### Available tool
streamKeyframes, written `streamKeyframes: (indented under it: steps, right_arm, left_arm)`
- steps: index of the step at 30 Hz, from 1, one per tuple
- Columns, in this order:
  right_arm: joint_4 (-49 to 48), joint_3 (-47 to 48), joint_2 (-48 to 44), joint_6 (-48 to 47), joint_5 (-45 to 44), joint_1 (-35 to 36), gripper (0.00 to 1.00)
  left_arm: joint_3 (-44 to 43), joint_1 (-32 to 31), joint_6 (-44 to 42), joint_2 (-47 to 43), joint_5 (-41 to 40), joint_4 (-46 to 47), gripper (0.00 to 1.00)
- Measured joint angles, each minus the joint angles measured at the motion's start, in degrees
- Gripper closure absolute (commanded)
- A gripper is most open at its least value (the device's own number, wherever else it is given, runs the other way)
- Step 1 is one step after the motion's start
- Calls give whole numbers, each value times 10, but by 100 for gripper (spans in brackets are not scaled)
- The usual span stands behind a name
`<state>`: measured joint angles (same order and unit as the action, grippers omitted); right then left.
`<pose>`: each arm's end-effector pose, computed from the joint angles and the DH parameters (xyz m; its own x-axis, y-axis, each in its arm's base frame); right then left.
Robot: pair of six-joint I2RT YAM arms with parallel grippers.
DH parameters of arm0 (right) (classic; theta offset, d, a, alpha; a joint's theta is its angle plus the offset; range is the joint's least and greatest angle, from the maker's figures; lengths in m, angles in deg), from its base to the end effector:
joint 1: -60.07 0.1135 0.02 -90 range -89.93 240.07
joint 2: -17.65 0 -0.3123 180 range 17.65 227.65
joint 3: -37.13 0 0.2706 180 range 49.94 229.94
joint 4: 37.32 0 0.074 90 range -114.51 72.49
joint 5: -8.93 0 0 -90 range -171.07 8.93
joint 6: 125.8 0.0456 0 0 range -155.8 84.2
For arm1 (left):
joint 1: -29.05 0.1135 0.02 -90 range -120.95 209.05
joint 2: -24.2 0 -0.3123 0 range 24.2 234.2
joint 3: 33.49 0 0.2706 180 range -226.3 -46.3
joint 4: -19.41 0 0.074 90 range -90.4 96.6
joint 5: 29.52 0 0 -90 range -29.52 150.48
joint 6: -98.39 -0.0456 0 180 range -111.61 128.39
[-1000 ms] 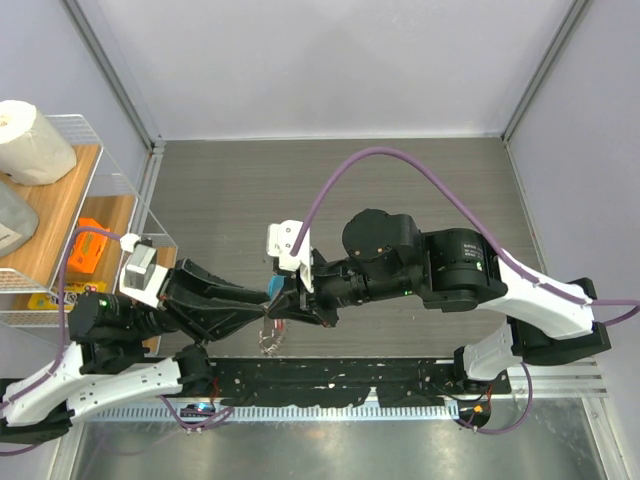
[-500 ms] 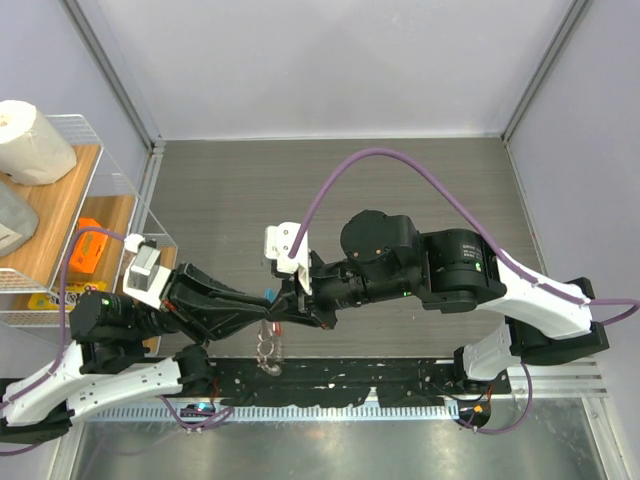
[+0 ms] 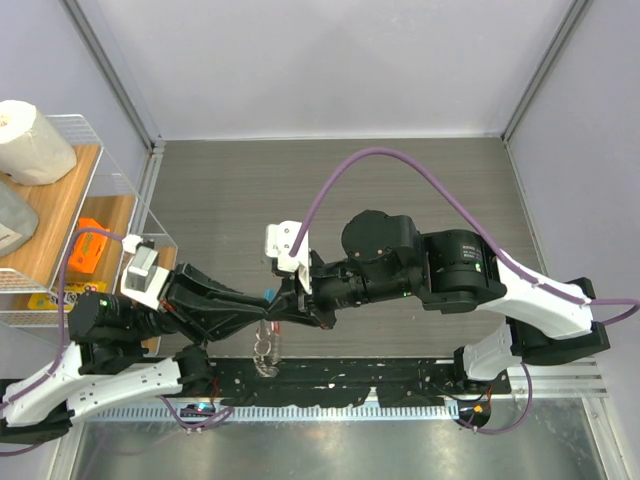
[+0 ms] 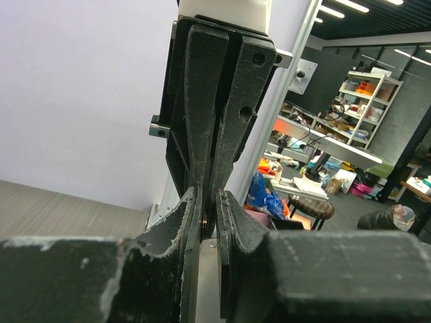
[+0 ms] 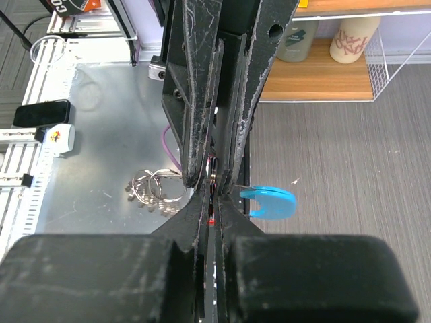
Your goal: Put the keys on the keyring
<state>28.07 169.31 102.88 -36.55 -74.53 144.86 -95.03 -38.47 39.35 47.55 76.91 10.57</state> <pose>0.0213 0.2912 0.5847 -0.0156 -0.3148 -0.9490 -0.9995 -0.0215 0.0236 0.0067 -0.0498 0.4623 -0.3437 -0.4599 -0.8188 0.9373 -0.1138 -0.3295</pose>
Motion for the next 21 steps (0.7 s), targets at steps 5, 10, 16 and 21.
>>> streamKeyframes:
  steps: [5,10,16,21]
  right_arm:
    - [-24,-17,-10,2,-3,0,94]
    - [-45,-37,-27,4,-3,0,94]
    - [-51,-39,-29,7,2,0,94]
    - [-55,-41,-30,7,6,2,94]
  left_arm:
    - [0,0,0,-3,-3,0,80]
    - [0,0,0,-3,-4,0,91]
    - [0,0,-4,-3,-4,5,100]
    - [3,0,-5,-2,-3,17,100]
